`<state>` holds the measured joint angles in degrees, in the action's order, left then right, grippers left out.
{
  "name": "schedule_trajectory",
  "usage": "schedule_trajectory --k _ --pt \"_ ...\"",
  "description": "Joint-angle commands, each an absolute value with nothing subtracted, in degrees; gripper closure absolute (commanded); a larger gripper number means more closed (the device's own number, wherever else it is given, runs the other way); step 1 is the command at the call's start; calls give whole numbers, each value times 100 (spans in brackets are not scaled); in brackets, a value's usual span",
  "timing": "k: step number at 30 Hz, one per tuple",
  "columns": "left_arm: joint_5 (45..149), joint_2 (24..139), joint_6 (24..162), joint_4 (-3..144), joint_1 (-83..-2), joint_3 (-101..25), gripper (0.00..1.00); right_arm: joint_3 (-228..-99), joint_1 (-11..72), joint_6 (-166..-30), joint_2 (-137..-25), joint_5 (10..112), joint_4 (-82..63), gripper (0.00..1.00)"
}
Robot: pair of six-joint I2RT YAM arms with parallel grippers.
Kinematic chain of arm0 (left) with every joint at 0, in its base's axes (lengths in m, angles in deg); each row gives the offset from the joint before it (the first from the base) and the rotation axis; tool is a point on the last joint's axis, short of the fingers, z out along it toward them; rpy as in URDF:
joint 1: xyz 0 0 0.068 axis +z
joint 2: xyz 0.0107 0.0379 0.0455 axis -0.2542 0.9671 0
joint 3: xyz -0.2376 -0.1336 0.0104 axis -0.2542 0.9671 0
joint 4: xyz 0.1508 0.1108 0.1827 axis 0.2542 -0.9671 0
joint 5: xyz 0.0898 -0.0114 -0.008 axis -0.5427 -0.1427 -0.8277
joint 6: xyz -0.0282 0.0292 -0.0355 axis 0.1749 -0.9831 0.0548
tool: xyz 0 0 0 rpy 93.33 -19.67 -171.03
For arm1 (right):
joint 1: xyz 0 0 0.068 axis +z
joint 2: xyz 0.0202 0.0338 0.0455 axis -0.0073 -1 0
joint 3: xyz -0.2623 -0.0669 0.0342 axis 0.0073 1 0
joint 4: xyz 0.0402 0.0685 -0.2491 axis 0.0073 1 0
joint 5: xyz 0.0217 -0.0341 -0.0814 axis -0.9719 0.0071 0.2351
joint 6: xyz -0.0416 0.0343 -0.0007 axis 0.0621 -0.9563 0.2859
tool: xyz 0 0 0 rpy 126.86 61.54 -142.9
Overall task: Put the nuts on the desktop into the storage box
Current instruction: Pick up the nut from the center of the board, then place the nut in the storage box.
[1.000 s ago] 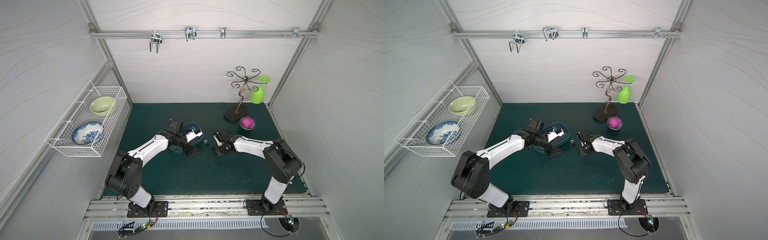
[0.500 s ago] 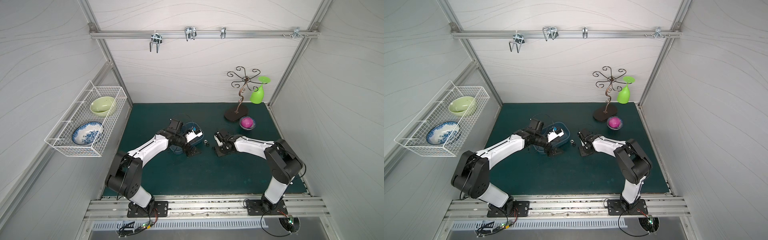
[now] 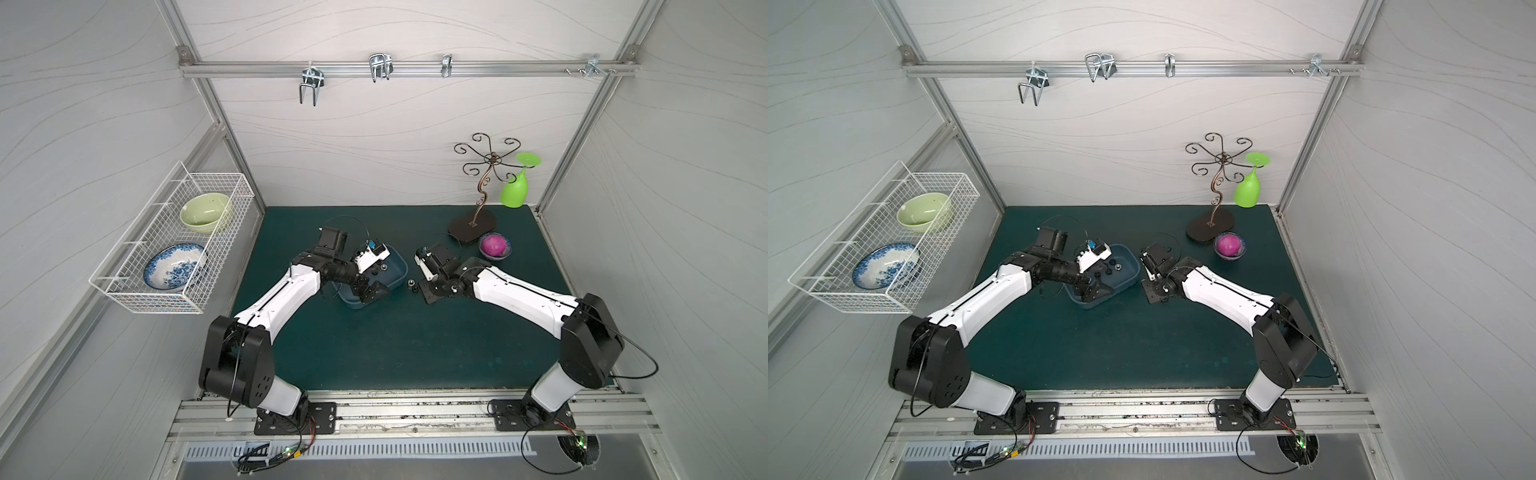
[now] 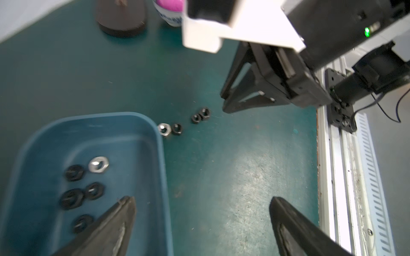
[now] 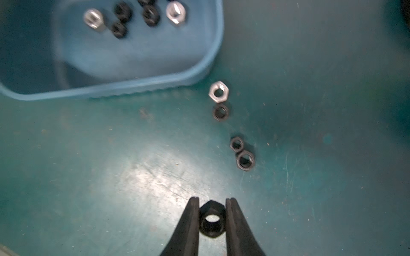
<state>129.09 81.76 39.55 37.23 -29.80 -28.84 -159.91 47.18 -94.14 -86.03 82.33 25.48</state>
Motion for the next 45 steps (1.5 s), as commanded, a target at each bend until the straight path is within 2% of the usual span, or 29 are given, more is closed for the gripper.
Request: schedule_trajectory --k 1,15,24,29,45 --pt "13271 7811 3803 3436 -2753 -3121 1 -16328 4851 -9281 -8511 8350 2891 78" --pt "13478 7173 3881 3294 -1630 -2717 1 -17824 5104 -9115 -9554 7910 2673 78" --pt "12634 7008 4228 3770 -1473 -2252 1 -18718 5118 -8914 -10525 7615 2557 79" --pt "12527 6984 4268 3807 -1295 -2125 1 -19156 5126 -8885 -11012 7496 2481 79" --pt "12448 7281 4263 4045 -1039 -1943 1 -20366 4960 -8849 -12377 8273 2398 80"
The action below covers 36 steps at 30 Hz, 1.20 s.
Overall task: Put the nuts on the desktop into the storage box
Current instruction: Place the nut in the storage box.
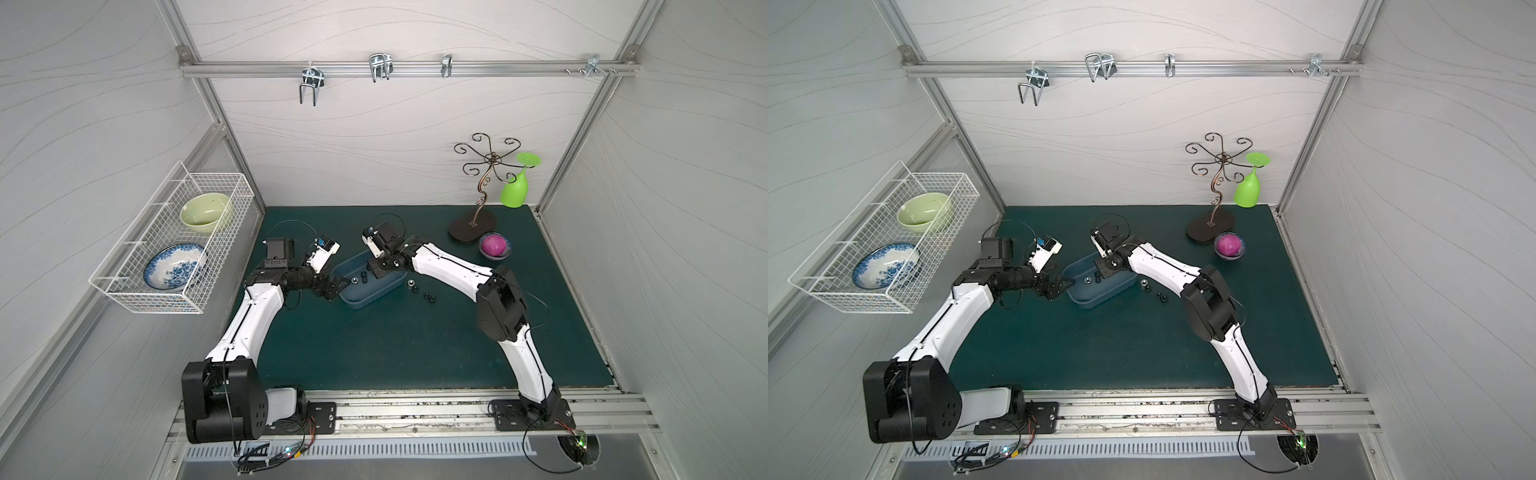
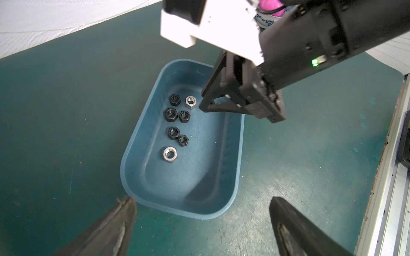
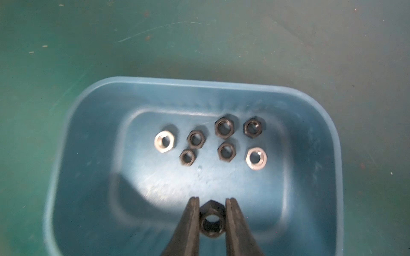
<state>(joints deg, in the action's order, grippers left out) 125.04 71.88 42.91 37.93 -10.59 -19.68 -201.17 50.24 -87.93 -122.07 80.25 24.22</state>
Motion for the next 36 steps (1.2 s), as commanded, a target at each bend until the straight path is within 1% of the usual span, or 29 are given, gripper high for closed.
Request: schedule_trajectory --k 1,4,19,22,27,36 --pt "12458 7297 4211 4049 -1035 -1942 1 -20409 4949 -8841 -12434 8294 2386 79" --pt "12561 7379 4046 4085 -1034 -1938 1 -20520 4869 -8894 -12591 8309 2369 80" --pt "12925 8217 4132 4418 -1068 -2354 1 -20584 4646 -8829 -13020 8327 1707 80" --pt "12805 8314 4037 4426 -1221 -2423 1 -20751 4604 -8797 -13160 8385 1734 80" --pt "12237 8353 3749 4707 -1638 -2332 1 -20838 4535 -8778 -13312 8436 1684 80" --pt "12485 8687 3771 4979 -1747 -2489 1 -20812 4459 -8770 -13375 8457 1671 79"
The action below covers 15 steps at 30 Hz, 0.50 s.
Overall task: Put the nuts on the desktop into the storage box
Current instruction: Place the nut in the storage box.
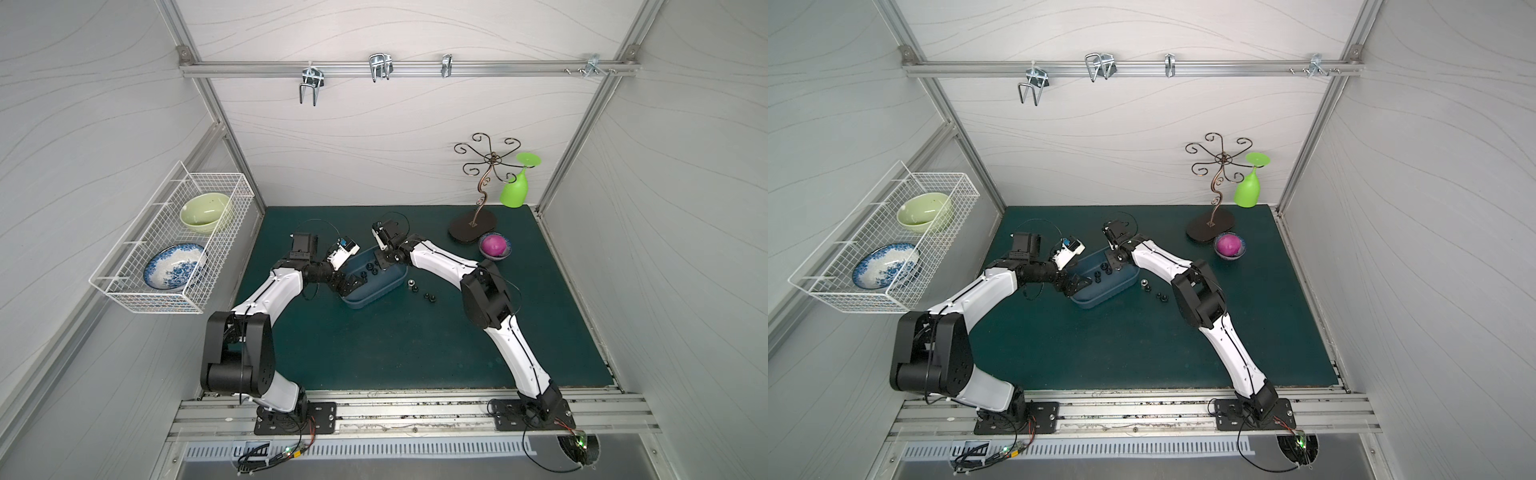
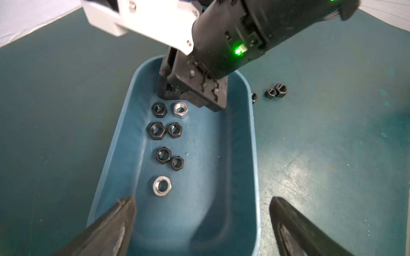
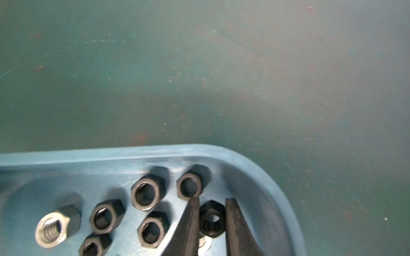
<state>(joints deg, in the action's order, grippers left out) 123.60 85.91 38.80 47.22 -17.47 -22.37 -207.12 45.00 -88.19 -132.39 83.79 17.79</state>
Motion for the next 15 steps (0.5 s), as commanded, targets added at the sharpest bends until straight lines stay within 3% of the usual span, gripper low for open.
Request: schedule_trajectory --k 1,15 --pt "12598 8683 3690 5025 -1755 -2452 1 -20803 4458 -8746 -13382 8450 1653 79" --pt "12825 8658 3373 5765 -1886 -2073 1 -20891 4401 -8613 -13626 8487 1656 78"
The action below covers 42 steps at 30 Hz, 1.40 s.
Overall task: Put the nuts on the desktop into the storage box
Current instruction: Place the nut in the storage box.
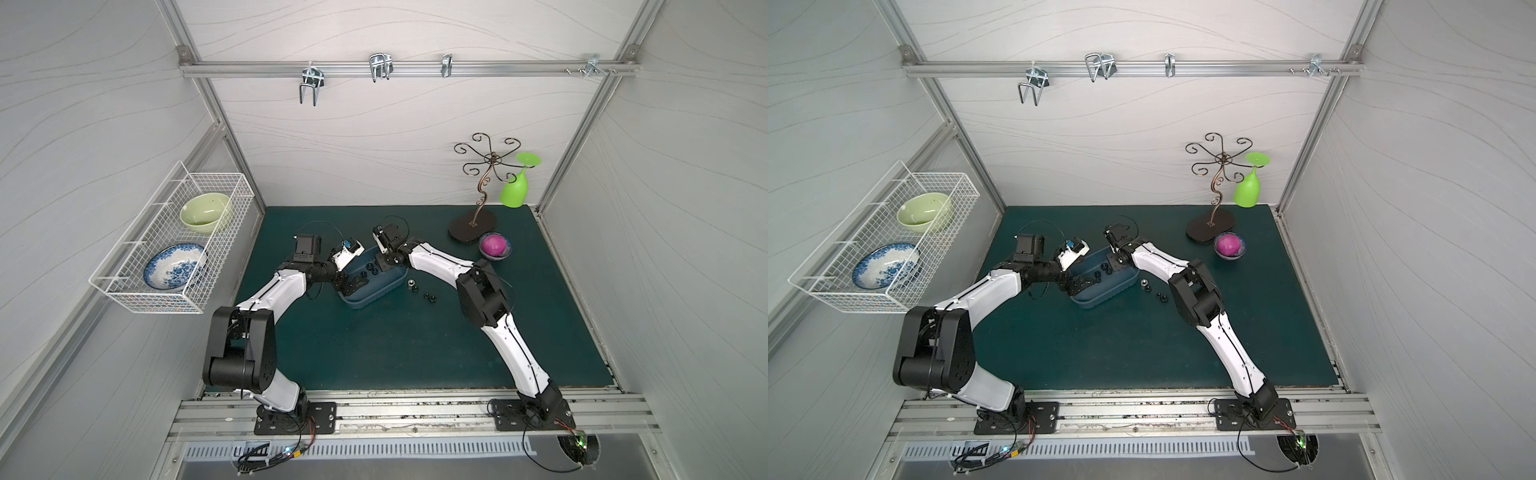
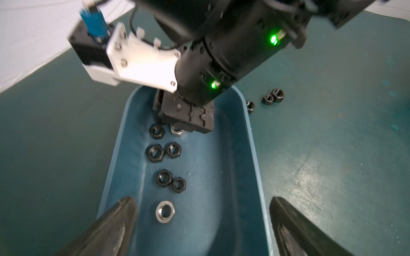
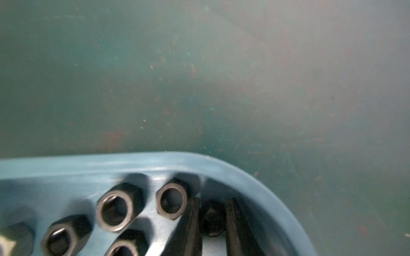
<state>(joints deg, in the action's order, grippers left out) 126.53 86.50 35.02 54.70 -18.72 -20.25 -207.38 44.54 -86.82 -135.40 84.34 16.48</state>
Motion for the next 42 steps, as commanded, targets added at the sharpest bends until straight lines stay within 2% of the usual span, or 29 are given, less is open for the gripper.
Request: schedule_trajectory --k 1,10,16,30,38,40,42 --pt "12834 8670 3360 5757 -1893 -2083 1 -20906 4401 -8613 -13634 8489 1673 78" --pt "12824 8577 3228 5629 -1886 -2035 1 -21039 4387 -8638 -13621 8467 1786 68" --pt "12825 8327 3172 5495 -1886 -1968 1 -21002 4414 -8708 -13178 8360 1880 64" --pt "13351 7615 3163 4064 -1810 -2442 1 -19588 4489 -8946 -10980 8053 1914 59" --pt "13772 7331 3734 3220 -1736 -2931 1 -18693 4478 -8864 -9591 7618 2546 55" --pt "13848 7371 4074 2924 -1793 -3136 2 -18415 4479 -8848 -9231 7564 2631 53" --pt "13837 7550 3835 2177 -2001 -3539 1 -18146 4478 -8846 -8879 7505 2777 48"
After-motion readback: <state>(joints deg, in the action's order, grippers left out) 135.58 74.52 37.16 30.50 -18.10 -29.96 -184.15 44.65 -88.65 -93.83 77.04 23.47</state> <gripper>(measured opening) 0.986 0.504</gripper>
